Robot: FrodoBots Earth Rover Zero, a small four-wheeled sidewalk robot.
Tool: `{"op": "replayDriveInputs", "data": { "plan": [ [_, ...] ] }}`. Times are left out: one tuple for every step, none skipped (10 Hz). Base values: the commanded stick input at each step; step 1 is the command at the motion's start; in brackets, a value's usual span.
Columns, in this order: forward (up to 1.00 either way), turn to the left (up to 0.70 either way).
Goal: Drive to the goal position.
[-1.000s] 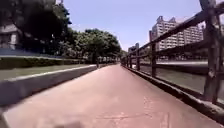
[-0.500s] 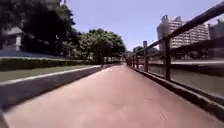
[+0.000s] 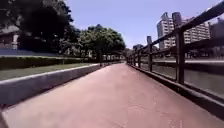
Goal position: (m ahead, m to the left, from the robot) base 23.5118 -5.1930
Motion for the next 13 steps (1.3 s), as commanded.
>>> {"op": "replayDriveInputs", "data": {
  "plan": [
    [1.0, 0.01],
    [1.0, 0.01],
    [1.0, 0.01],
    [1.0, 0.01],
    [1.0, 0.01],
    [1.0, 0.01],
    [1.0, 0.01],
    [1.0, 0.01],
    [1.0, 0.01],
    [1.0, 0.01],
    [1.0, 0.01],
    [1.0, 0.01],
    [1.0, 0.01]
  ]
}}
